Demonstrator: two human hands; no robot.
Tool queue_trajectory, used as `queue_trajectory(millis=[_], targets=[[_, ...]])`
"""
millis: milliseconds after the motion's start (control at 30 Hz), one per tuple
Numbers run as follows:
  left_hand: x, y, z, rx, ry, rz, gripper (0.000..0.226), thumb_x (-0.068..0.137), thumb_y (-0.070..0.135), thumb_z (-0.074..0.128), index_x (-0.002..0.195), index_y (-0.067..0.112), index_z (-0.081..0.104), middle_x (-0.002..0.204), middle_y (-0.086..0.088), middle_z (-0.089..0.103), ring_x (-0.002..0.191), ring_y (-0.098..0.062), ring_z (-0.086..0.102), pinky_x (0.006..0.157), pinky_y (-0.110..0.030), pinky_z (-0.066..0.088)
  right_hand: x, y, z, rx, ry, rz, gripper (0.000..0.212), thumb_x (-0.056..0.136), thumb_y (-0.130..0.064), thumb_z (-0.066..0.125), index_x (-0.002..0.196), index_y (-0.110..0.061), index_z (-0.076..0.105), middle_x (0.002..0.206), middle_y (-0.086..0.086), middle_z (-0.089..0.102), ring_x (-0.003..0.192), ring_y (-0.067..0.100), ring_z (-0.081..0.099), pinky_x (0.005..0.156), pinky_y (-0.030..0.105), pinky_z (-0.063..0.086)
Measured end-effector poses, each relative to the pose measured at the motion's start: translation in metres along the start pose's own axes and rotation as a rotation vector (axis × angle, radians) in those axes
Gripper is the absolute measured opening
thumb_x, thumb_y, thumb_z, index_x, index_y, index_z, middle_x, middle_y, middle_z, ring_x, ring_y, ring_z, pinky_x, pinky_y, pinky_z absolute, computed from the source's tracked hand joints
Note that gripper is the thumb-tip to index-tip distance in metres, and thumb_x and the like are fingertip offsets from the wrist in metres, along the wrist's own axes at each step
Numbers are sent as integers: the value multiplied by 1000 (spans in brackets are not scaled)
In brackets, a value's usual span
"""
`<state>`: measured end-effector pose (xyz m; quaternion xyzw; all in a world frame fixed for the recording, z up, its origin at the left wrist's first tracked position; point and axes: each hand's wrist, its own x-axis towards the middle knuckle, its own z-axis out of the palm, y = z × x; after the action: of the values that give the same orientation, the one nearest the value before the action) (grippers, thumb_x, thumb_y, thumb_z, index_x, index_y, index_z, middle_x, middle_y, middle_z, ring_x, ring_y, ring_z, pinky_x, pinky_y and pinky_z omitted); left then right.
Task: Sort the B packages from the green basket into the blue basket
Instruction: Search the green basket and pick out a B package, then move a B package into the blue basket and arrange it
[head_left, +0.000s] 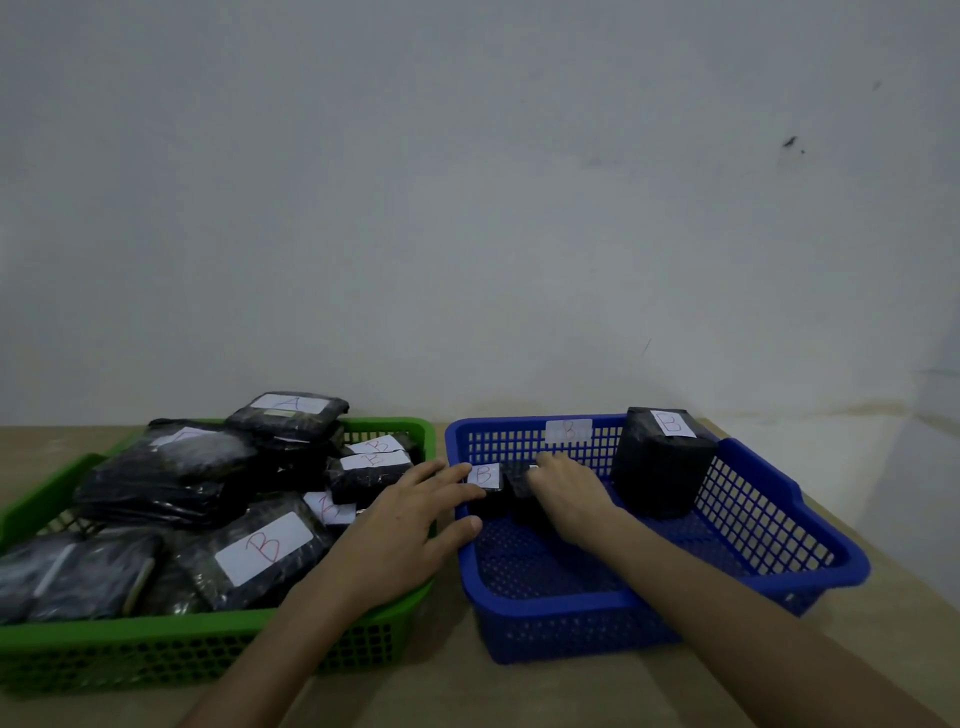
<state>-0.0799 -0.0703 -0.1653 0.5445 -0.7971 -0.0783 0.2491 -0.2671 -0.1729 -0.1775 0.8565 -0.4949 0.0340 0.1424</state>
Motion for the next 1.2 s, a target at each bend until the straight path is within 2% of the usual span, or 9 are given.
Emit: queue_trajectory(millis=[233, 400, 567, 633, 700, 867, 1000, 1100, 1200], targets=[[-14, 6, -19, 27, 288, 110, 29, 90, 21, 49, 116, 22, 62, 126, 3, 61, 119, -9, 50, 101, -27, 39, -6, 1, -21, 275, -33, 114, 17, 81, -4, 61, 95, 4, 65, 104, 20, 67, 97, 31, 62, 74, 30, 45], [-47, -21, -66, 96, 487, -147, 19, 85, 24, 59, 101, 21, 70, 94, -3, 69, 91, -19, 61, 79, -36, 52, -25, -31, -57, 575, 355, 39, 13, 79, 0, 60, 82, -1, 72, 88, 12, 72, 75, 16, 58, 70, 20, 39], [-86, -62, -106, 348, 30, -530, 62, 65, 66, 64, 103, 17, 57, 101, -4, 60, 95, -22, 55, 76, -35, 50, -25, -93, -94, 707, 473, -206, 12, 78, 1, 62, 84, -2, 72, 87, 9, 69, 74, 12, 55, 73, 22, 45], [-95, -67, -103, 409, -134, -571, 66, 64, 68, 64, 104, 16, 54, 102, -3, 57, 97, -21, 49, 78, -34, 47, -24, -116, -90, 692, 424, -262, 13, 82, -2, 59, 87, -2, 71, 95, 9, 67, 82, 14, 56, 78, 24, 47], [-100, -64, -96, 273, -98, -567, 59, 64, 59, 71, 101, 16, 55, 98, -1, 59, 90, -17, 52, 72, -31, 46, -24, -132, -76, 668, 299, -274, 15, 85, -4, 55, 89, -3, 69, 103, 9, 60, 91, 18, 56, 80, 25, 47], [-115, -70, -96, -403, 332, -511, 16, 71, 32, 75, 74, 20, 64, 72, 1, 68, 67, -17, 64, 59, -30, 47, -24, -138, -62, 653, 66, -218, 15, 86, -8, 55, 86, -5, 70, 105, 7, 55, 82, 12, 51, 71, 19, 41], [-123, -77, -101, -916, 592, -528, 17, 88, 18, 57, 79, 4, 61, 62, -2, 68, 49, -13, 62, 39, -23, 48, -24, -140, -63, 613, 33, -199, 20, 87, -22, 58, 96, -6, 66, 108, 8, 54, 87, 15, 51, 76, 25, 44], [-122, -80, -101, -841, 508, -580, 23, 90, 21, 55, 93, -1, 60, 95, -18, 68, 69, -32, 66, 45, -28, 55, -23, -145, -64, 480, -105, -173, 43, 85, -45, 57, 108, -9, 53, 108, 9, 53, 98, 22, 46, 80, 35, 44], [-120, -82, -98, -767, 498, -580, 24, 90, 23, 54, 93, -1, 57, 99, -19, 64, 64, -30, 63, 43, -24, 52, -19, -153, -69, 375, -287, -156, 56, 85, -53, 52, 117, -7, 41, 106, 16, 55, 114, 30, 37, 83, 40, 40]])
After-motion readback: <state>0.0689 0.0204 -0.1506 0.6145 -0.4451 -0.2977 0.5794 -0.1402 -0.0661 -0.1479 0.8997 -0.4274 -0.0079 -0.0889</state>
